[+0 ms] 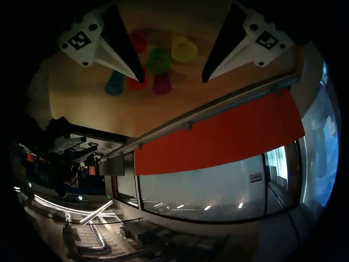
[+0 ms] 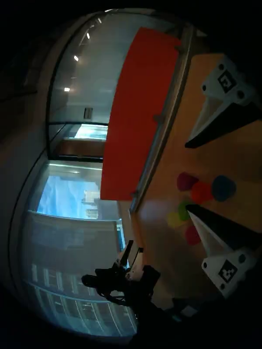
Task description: Pour water
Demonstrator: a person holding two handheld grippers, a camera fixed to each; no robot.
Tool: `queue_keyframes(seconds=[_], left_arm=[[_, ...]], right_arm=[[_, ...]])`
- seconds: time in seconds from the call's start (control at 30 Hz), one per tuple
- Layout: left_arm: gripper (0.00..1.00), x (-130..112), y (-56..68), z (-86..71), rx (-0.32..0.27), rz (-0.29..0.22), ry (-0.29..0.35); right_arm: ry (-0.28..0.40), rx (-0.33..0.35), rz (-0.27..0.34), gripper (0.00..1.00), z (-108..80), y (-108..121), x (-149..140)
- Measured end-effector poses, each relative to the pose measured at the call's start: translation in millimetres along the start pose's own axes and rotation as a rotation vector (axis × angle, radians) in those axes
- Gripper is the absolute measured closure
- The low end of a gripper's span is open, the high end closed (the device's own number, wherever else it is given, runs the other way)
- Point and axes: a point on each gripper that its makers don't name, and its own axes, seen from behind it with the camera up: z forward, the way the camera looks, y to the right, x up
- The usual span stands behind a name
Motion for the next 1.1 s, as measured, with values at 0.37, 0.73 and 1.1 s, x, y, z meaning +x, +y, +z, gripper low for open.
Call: queue_keyframes(seconds=[0.37,0.73,1.1], left_arm=[[0.03,-12.5,5.4,13.7,-0.041,0.016,-0.044],[0.03,-29.8,12.2,26.4,-0.087,0.038,-0.108],[0.03,-48.5,13.4,40.6,-0.125,0.035,-0.163]], right_arm=[[-0.058,0.037,0.005,0.00,9.0,-2.1,-17.6],[-0.144,0.074,-0.017,0.00,22.0,-10.3,-41.5],[-0.197,0.106,-0.013,0.00,35.6,-16.4,-62.7]])
